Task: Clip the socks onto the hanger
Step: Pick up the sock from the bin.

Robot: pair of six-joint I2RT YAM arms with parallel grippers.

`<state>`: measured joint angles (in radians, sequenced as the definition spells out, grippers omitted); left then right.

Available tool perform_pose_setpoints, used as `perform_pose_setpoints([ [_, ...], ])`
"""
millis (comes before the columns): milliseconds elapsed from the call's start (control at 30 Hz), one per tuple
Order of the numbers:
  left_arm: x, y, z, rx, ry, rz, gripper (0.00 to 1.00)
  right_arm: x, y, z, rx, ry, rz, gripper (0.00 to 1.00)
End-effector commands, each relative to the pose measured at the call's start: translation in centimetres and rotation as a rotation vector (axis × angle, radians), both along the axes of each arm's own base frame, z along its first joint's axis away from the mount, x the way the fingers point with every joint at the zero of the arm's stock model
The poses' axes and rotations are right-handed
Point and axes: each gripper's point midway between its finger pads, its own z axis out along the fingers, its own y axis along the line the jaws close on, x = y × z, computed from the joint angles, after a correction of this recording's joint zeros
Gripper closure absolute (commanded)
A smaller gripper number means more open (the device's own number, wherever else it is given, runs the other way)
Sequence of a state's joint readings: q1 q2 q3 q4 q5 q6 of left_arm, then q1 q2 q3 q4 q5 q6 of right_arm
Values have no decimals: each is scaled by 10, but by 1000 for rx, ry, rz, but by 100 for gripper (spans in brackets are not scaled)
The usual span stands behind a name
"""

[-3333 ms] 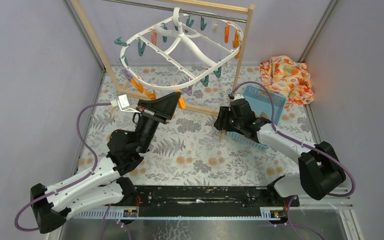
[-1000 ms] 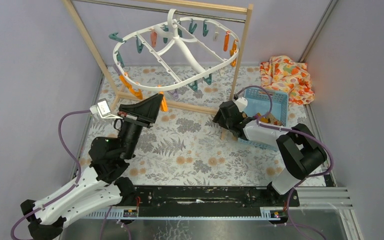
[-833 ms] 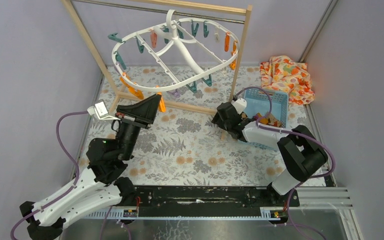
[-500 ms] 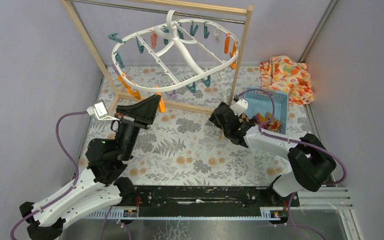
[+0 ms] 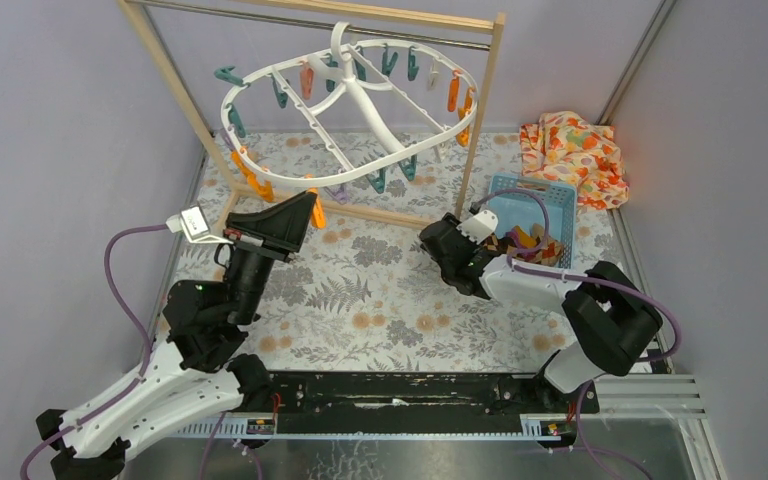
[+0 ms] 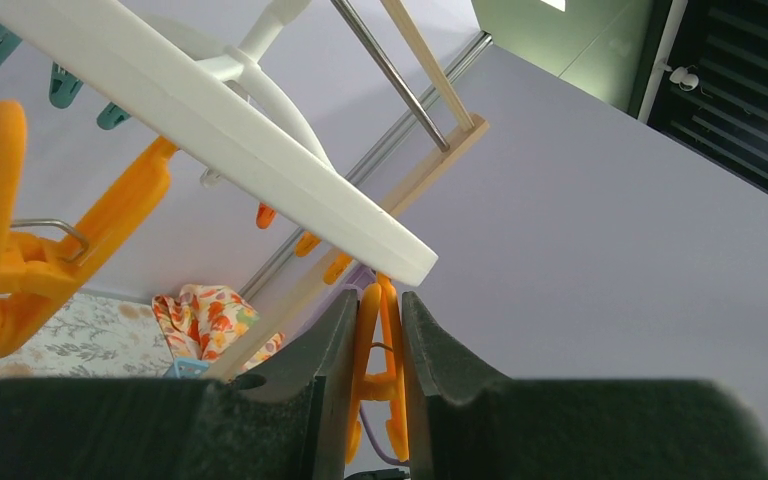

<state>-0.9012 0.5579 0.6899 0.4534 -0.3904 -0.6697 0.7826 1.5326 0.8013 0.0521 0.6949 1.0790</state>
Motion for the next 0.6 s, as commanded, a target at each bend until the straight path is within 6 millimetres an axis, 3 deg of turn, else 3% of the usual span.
perform_pose_setpoints([
  [0,-6,5,17,-6,-44,0,100,11,-6,3,-2,-53,-88,36],
  [567,-2,-4,11,20,-35,-8,100,32,-23,-4,65,-83,-136,42],
])
